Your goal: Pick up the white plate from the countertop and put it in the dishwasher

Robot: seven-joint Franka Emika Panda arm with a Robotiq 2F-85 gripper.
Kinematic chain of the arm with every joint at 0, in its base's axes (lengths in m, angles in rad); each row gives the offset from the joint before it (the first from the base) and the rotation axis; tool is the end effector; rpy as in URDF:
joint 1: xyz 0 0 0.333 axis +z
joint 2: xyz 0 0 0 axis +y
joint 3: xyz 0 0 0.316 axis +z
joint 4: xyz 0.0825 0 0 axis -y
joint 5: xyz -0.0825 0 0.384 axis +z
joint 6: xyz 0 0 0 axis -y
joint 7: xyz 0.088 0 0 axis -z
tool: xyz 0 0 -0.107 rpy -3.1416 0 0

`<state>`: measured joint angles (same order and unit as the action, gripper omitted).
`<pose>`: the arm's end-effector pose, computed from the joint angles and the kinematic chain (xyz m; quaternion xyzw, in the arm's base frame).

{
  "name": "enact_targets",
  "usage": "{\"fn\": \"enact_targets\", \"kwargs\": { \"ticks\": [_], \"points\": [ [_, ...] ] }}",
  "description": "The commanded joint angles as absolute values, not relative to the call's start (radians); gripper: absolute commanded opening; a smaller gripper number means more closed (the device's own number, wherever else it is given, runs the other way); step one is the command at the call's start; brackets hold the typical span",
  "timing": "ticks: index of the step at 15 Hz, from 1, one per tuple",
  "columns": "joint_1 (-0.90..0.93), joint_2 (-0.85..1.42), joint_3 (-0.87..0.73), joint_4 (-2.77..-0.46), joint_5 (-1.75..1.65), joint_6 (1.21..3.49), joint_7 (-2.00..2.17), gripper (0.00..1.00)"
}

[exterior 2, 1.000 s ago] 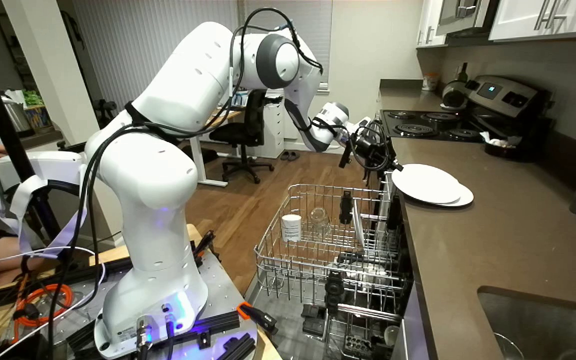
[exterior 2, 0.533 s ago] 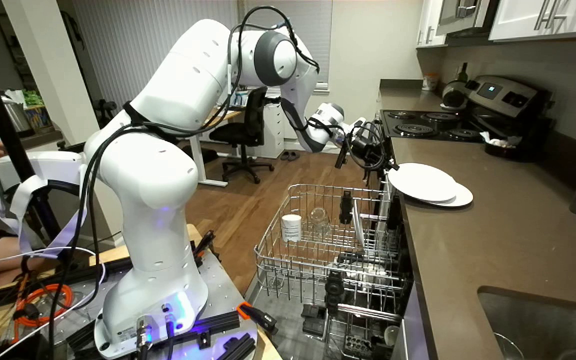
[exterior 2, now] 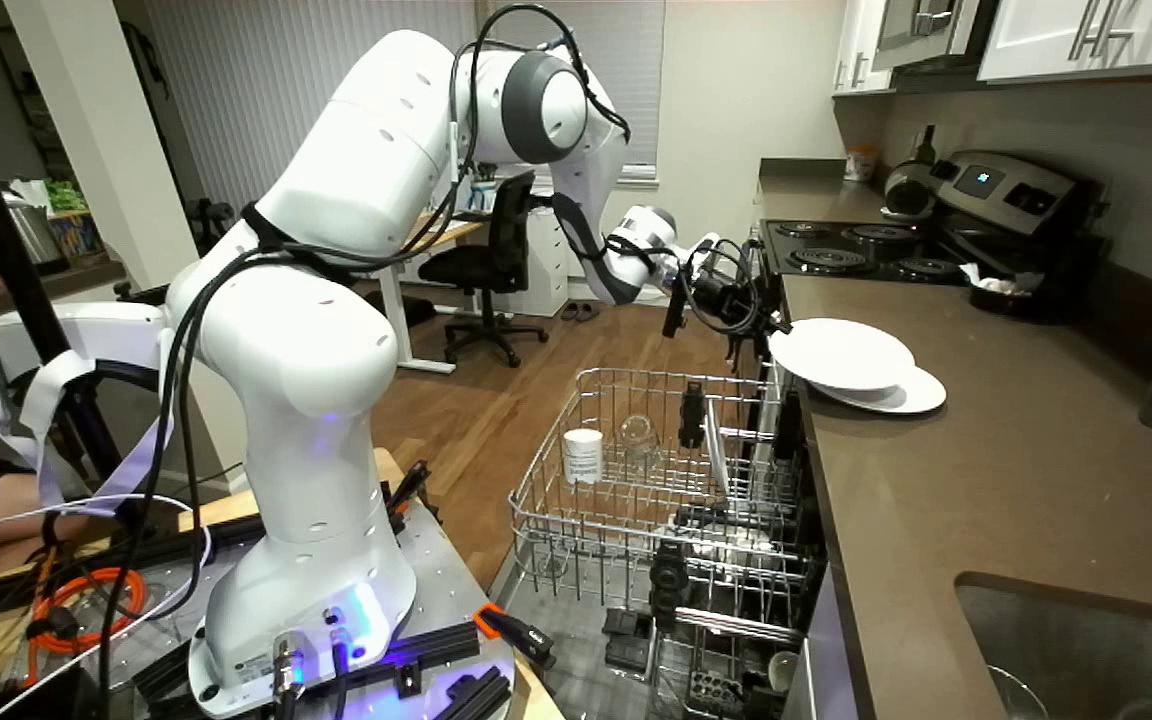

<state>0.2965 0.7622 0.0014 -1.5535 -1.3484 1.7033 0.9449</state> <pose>0.6738 0.1104 0.2208 0.7908 0.0145 0.1373 0.5963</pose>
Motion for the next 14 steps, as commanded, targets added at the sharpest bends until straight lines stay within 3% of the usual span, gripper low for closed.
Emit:
{"fn": "enact_targets", "kwargs": {
  "ticks": [1,14],
  "points": [
    [0.304,0.691,0.024,-1.631,-1.371,1.632,0.969,0.07],
    [0.290,0.507,0.141,-1.863,-1.299,1.534,0.942,0.07]
  ]
}}
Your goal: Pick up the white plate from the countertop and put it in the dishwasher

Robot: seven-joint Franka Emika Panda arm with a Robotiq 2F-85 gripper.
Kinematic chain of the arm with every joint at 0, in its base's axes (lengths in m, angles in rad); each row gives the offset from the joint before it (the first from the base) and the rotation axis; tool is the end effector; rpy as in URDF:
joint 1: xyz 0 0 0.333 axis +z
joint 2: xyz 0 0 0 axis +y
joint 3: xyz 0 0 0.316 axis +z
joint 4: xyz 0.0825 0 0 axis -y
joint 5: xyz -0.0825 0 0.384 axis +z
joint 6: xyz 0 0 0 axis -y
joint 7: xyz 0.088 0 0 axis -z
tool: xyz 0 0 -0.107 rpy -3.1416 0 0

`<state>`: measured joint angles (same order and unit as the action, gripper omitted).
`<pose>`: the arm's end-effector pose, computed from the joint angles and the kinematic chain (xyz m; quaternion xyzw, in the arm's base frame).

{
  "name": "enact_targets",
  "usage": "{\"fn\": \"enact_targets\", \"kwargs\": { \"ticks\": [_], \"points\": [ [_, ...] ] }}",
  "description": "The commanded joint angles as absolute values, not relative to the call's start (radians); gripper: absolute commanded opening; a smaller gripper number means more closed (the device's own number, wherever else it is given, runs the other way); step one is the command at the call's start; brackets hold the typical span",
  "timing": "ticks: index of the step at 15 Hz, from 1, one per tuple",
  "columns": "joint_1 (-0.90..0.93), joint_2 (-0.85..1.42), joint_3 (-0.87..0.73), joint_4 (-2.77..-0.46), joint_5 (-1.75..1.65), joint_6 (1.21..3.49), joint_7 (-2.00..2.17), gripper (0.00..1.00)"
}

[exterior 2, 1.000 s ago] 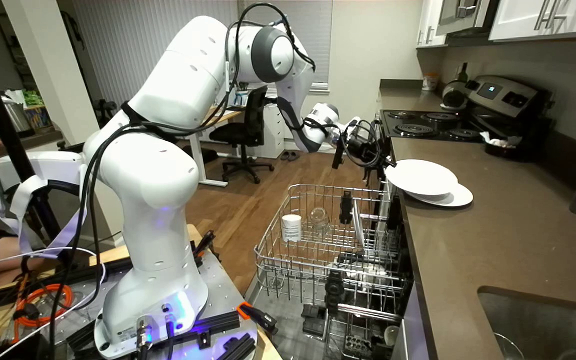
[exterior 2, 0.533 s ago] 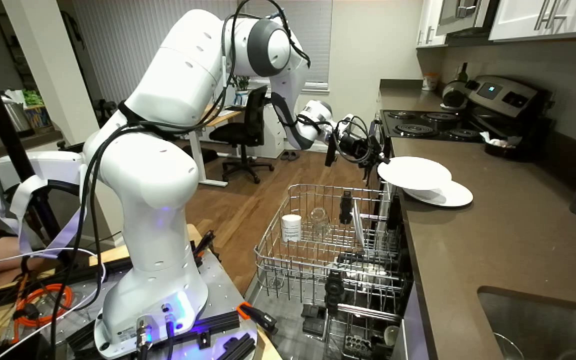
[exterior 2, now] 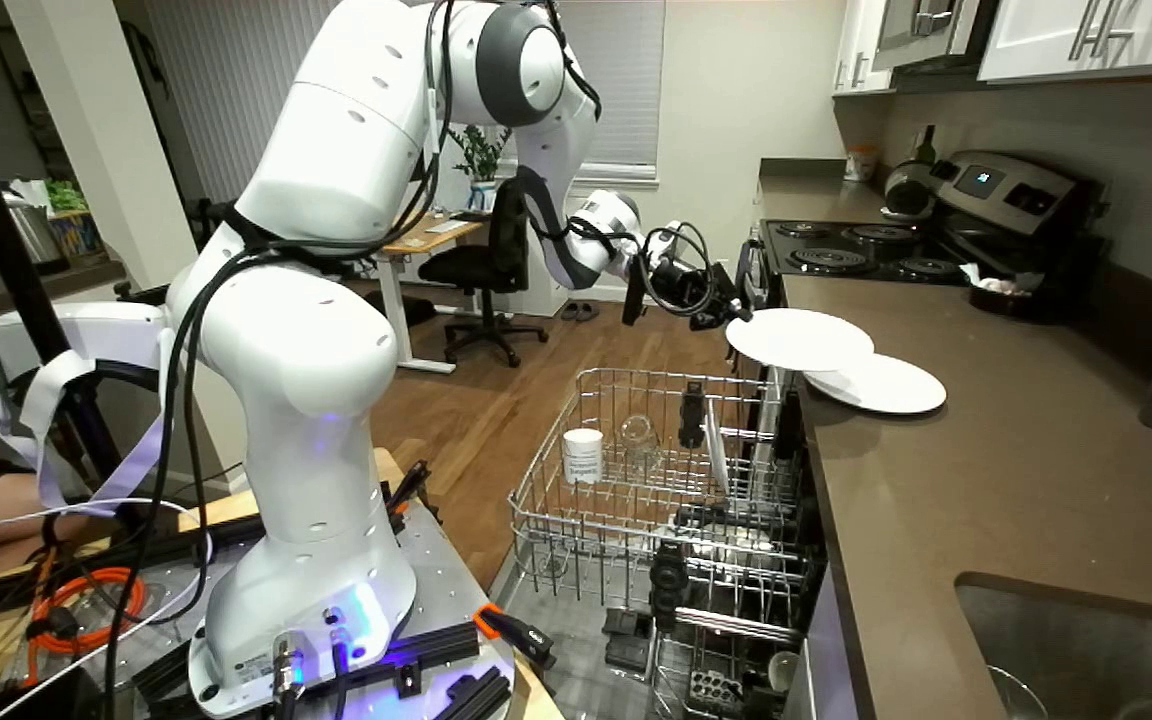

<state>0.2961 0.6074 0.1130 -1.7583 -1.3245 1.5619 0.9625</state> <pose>0.6097 0.1429 0.2438 0.7829 0.0240 0.1069 0.6124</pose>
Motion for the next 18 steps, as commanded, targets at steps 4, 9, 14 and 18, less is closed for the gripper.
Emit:
{"fn": "enact_targets", "kwargs": {
  "ticks": [4,9,14,18],
  "points": [
    [0.272,0.410,0.174,-1.968,-1.236,1.563,0.898,0.07],
    [0.257,0.292,0.205,-2.074,-1.159,1.621,0.806,0.07],
    [0.240,0.185,0.216,-2.165,-1.075,1.778,0.638,0.07],
    [0.224,0.118,0.203,-2.212,-0.993,1.892,0.515,0.07]
  ]
}}
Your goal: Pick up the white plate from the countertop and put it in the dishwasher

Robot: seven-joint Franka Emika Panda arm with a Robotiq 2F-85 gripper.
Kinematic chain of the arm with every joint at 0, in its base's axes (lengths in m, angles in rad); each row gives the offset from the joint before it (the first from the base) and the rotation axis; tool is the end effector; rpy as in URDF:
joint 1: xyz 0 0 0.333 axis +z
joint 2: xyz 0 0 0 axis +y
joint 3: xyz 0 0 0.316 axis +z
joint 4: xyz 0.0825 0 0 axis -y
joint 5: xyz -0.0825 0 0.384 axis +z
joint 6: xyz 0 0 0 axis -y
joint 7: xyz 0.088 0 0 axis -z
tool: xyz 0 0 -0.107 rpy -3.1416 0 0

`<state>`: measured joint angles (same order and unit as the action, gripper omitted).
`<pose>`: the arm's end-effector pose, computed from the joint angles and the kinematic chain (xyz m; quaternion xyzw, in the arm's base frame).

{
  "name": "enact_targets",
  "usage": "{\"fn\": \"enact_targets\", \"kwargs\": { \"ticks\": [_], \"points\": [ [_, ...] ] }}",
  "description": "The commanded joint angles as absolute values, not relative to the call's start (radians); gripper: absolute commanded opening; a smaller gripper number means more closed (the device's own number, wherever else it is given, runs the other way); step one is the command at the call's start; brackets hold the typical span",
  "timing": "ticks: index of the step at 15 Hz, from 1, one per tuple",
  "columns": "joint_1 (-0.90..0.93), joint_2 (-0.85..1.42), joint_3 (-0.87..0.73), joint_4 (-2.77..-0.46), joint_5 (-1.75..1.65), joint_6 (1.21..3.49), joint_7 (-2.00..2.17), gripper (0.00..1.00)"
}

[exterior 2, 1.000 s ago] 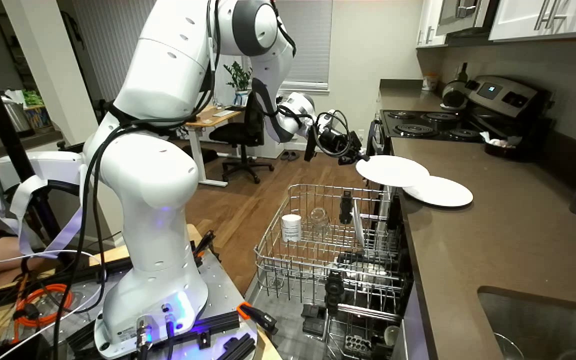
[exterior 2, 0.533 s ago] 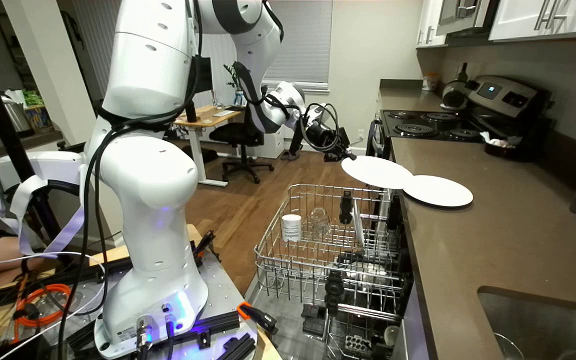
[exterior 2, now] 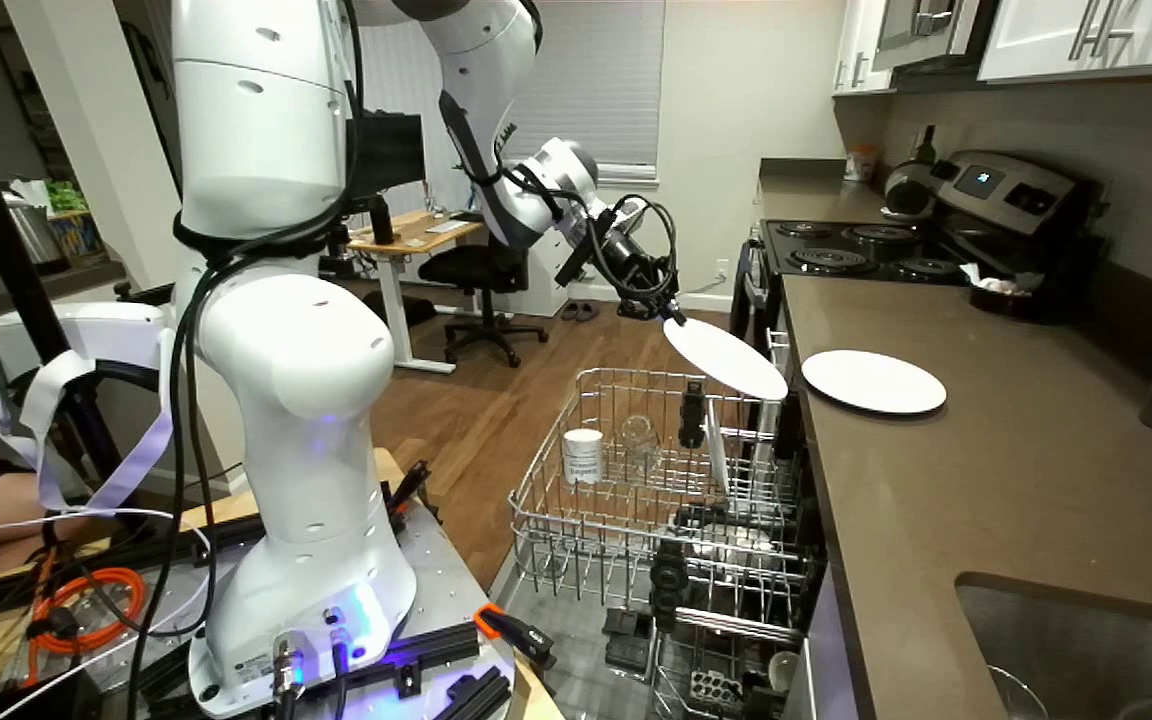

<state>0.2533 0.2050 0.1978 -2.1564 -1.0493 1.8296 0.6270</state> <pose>0.5027 0.1645 0.3017 0.8635 0.1777 0.0238 0.4714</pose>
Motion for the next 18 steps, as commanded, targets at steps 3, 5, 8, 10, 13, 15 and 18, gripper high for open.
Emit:
{"fn": "enact_targets", "kwargs": {
  "ticks": [3,5,8,10,13,15,18],
  "points": [
    [0.209,0.084,0.192,-2.230,-0.921,1.952,0.421,0.07],
    [0.193,0.071,0.180,-2.233,-0.873,2.005,0.351,0.07],
    [0.168,0.060,0.158,-2.236,-0.796,2.097,0.252,0.07],
    [0.153,0.062,0.143,-2.235,-0.745,2.163,0.187,0.07],
    [0.141,0.079,0.130,-2.223,-0.664,2.215,0.092,0.07],
    [0.139,0.087,0.126,-2.213,-0.604,2.227,0.029,0.07],
    [0.145,0.093,0.126,-2.205,-0.527,2.222,-0.037,0.07]
  ]
}}
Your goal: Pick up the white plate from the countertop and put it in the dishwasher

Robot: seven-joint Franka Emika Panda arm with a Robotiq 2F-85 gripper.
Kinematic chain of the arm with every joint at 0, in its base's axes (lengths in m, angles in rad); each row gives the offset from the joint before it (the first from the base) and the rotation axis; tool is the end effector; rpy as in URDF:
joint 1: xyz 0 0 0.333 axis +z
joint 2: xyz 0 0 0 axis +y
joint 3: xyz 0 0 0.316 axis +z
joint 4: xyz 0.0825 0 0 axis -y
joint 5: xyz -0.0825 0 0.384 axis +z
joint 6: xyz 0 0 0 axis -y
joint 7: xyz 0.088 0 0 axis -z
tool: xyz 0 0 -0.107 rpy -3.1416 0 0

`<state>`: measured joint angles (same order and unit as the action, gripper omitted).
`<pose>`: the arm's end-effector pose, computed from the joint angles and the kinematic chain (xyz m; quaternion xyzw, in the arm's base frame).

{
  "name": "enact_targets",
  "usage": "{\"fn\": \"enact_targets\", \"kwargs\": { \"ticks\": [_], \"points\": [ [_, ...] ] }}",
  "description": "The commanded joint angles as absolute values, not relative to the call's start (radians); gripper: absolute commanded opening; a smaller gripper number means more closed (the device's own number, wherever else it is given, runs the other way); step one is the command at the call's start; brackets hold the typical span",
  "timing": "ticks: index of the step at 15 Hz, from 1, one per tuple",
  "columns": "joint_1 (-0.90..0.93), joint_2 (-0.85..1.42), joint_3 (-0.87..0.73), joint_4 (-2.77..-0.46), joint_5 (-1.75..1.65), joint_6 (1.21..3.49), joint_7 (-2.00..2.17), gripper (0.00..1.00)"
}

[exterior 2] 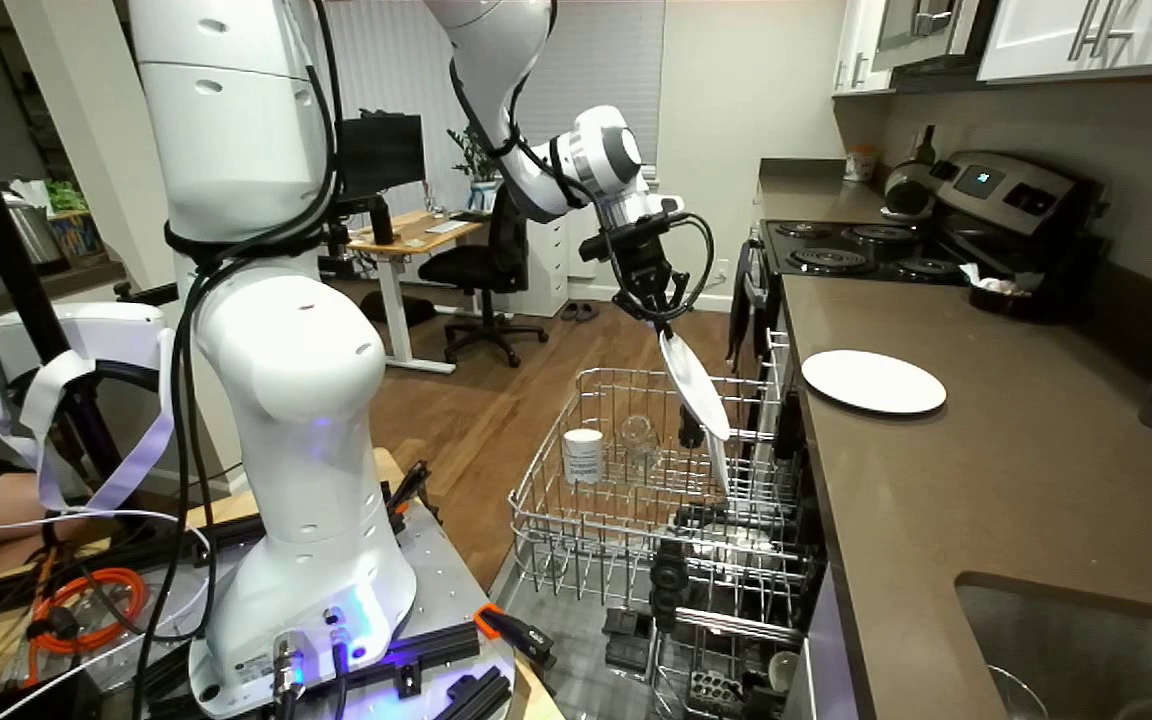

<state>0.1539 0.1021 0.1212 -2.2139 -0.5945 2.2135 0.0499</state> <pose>0.5179 0.1267 0.3281 0.9292 0.2935 -0.0114 0.2241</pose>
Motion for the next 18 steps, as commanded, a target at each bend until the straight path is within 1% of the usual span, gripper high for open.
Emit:
{"fn": "enact_targets", "kwargs": {
  "ticks": [1,2,9,18],
  "points": [
    [0.149,0.092,0.125,-2.206,-0.533,2.219,-0.027,0.07],
    [0.155,0.089,0.120,-2.210,-0.575,2.217,0.021,0.07],
    [0.155,0.102,0.122,-2.212,-0.557,2.212,0.017,0.07],
    [0.160,0.220,0.163,-2.160,-0.412,2.352,-0.166,0.07]
  ]
}}
